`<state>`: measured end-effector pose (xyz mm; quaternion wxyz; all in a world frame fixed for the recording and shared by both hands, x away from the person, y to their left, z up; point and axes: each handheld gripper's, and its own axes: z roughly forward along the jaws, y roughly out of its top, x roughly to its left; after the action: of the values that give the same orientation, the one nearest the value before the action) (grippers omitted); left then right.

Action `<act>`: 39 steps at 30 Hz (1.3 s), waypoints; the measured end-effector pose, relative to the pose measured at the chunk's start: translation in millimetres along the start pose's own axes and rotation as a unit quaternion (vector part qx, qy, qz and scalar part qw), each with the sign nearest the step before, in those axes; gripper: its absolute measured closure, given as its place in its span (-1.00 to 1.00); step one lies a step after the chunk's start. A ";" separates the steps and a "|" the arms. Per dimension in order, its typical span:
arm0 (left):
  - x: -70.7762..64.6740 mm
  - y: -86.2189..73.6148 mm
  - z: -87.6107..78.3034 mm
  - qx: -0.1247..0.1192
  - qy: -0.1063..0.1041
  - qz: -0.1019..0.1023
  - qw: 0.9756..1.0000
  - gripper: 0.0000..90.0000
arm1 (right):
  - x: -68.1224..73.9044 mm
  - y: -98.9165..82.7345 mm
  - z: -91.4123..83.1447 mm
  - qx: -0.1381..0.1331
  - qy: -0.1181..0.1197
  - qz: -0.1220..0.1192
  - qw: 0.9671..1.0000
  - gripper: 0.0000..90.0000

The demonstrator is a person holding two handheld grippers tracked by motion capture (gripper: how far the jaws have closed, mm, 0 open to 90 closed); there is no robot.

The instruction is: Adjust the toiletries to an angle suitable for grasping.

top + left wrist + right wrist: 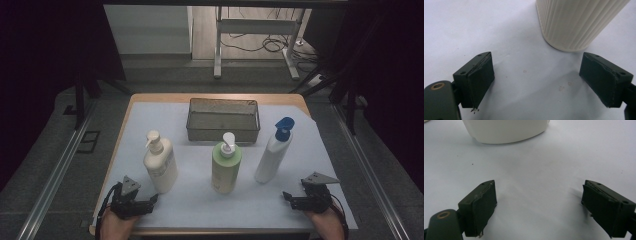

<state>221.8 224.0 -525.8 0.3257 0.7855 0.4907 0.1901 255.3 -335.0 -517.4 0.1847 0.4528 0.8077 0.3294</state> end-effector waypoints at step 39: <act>3.9 -1.5 1.4 -0.012 -0.016 0.015 1.000 -0.73 | -3.4 3.1 -2.4 0.006 0.013 0.002 1.000 -0.69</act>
<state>223.5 227.5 -528.0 0.3401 0.7915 0.4715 0.1885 257.6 -337.6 -513.5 0.1706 0.4511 0.8112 0.3306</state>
